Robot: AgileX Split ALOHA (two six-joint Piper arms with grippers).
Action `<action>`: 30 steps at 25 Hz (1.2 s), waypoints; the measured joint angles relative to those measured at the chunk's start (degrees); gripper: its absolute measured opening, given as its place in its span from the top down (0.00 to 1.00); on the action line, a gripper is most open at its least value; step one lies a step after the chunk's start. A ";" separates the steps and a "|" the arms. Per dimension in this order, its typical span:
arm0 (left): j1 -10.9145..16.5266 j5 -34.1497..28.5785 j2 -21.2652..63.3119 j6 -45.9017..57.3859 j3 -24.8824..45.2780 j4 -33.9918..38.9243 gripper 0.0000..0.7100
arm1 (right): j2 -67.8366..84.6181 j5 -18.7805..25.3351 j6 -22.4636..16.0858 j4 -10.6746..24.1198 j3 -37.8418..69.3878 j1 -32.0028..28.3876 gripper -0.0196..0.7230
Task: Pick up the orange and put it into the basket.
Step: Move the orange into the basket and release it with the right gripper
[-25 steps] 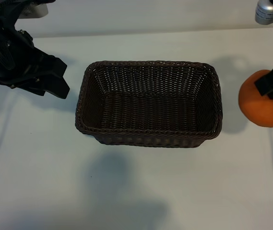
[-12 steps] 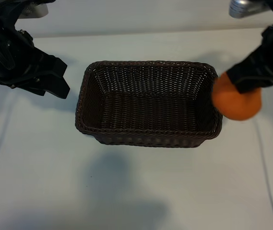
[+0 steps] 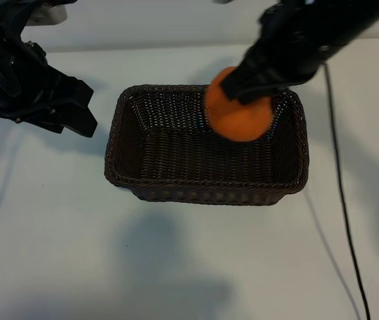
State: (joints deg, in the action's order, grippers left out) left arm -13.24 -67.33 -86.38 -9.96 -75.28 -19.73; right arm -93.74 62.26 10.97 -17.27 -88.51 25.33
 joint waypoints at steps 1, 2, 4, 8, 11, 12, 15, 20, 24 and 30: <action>0.00 0.00 0.00 0.00 0.00 0.00 0.27 | -0.47 -0.13 0.04 0.00 -0.33 0.61 0.86; 0.00 0.00 0.00 0.00 0.00 0.00 0.27 | -0.85 -0.15 0.10 0.00 -0.48 1.08 0.86; 0.00 0.00 0.00 0.00 0.00 0.00 0.27 | -1.38 -0.22 0.06 0.00 -0.55 1.59 0.86; 0.00 0.00 0.00 0.00 0.00 0.00 0.27 | -1.44 -0.27 0.06 2.30 -0.66 1.57 0.86; 0.00 0.00 0.00 0.00 0.00 0.00 0.27 | -1.44 -0.85 0.06 3.82 -0.66 1.57 0.86; 0.00 0.00 0.00 0.00 0.00 0.00 0.27 | -1.44 -1.20 0.06 4.15 -0.66 1.57 0.86; 0.00 0.00 0.00 0.00 0.00 0.00 0.27 | -1.48 -2.31 0.06 4.98 -0.66 1.57 0.86; 0.00 0.00 0.00 0.00 0.00 0.00 0.27 | -3.11 -2.93 0.06 5.78 -0.79 1.57 0.86; 0.00 0.00 0.00 0.00 0.00 0.00 0.27 | -6.70 -3.23 0.06 5.84 -0.79 1.57 0.86; 0.00 0.00 0.00 0.00 0.00 0.00 0.27 | -12.16 -5.09 0.30 5.95 -0.79 1.57 0.86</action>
State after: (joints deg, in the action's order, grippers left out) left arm -13.24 -67.33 -86.38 -9.96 -75.28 -19.73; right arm -105.89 57.17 11.27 -11.32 -89.30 26.91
